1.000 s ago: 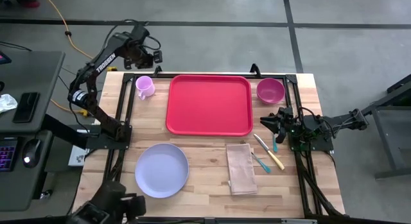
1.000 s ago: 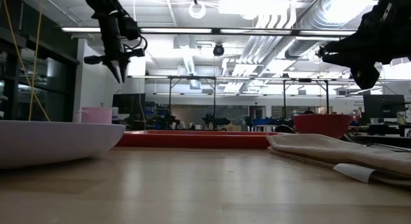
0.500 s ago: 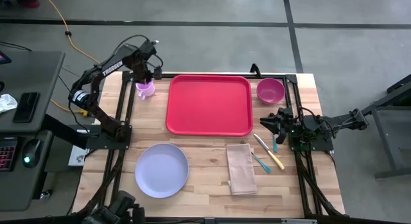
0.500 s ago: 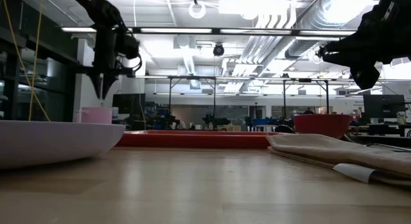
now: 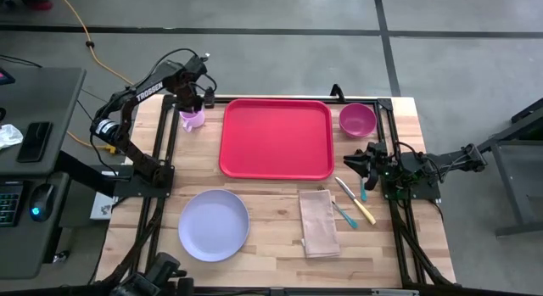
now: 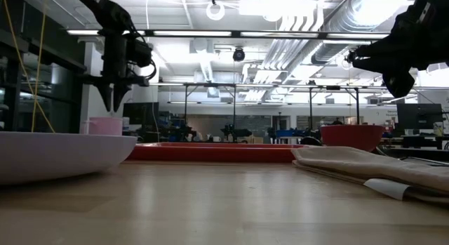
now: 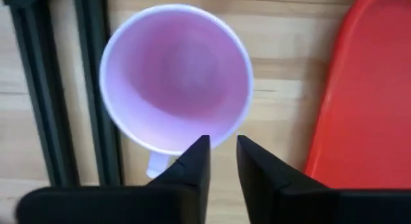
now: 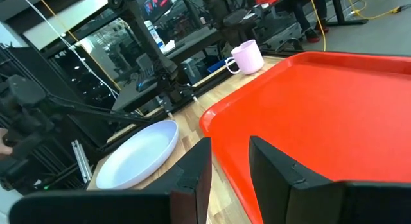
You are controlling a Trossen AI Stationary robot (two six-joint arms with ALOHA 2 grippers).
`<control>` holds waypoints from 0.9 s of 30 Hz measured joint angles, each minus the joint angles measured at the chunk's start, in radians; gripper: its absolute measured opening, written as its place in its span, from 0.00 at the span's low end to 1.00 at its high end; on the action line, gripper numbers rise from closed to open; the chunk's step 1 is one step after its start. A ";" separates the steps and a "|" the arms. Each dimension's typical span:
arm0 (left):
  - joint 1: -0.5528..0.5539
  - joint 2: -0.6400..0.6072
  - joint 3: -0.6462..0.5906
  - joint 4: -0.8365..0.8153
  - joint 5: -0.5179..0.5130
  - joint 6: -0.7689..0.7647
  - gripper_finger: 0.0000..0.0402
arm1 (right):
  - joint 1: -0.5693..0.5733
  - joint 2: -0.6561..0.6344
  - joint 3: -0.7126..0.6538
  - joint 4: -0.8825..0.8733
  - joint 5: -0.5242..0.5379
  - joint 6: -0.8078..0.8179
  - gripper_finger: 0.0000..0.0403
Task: Set up tray
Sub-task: Put the pink mug on the tray
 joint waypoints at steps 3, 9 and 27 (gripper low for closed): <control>0.000 0.000 0.000 0.000 0.015 0.014 0.40 | 0.000 0.000 0.000 0.000 0.002 -0.020 0.21; 0.000 0.000 0.000 -0.001 0.032 -0.001 0.56 | 0.000 0.000 0.000 0.000 0.006 -0.023 0.21; -0.062 0.048 0.000 0.074 -0.011 -0.122 0.45 | 0.000 0.000 0.000 -0.035 0.008 -0.016 0.21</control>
